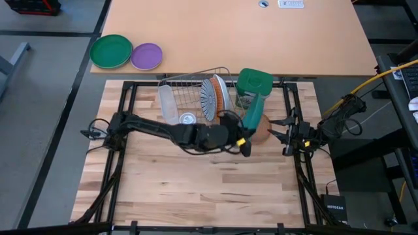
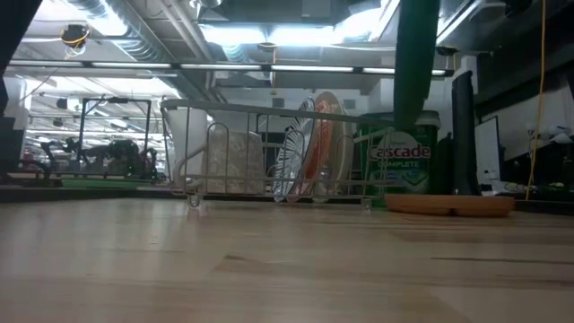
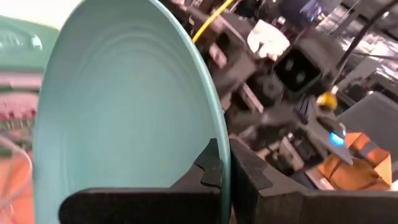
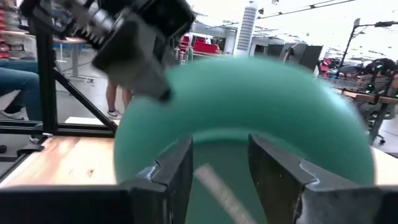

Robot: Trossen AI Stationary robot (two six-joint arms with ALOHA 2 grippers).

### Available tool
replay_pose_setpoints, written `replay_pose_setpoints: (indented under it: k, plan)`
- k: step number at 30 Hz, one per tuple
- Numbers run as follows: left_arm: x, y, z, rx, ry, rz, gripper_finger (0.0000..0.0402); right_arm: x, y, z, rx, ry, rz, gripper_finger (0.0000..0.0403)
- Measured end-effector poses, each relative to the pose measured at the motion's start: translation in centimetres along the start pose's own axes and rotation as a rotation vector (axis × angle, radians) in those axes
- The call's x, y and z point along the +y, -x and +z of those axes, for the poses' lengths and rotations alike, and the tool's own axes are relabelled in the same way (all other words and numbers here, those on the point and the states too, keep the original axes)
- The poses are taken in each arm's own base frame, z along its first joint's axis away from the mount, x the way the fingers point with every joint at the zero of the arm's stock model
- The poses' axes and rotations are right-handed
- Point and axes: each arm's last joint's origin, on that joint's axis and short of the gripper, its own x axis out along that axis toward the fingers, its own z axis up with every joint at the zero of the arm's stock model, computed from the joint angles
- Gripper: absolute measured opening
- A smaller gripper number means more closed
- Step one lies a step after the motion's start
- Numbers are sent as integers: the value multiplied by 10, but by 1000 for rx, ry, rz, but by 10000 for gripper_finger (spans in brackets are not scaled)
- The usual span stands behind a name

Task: Sort dishes
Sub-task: Put the green plate in the dish rack

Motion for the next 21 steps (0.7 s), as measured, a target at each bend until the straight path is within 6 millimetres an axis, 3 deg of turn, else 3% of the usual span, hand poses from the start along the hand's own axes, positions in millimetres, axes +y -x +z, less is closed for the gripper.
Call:
replay_pose_setpoints:
  k: [8, 21]
  plan:
    - [27, -3, 51, -112, -21, 93, 0, -2, 0, -1, 25, 76, -85, 156]
    - [87, -31, 94, -213, 67, 246, 0, -3, 0, -2, 48, 198, -114, 156]
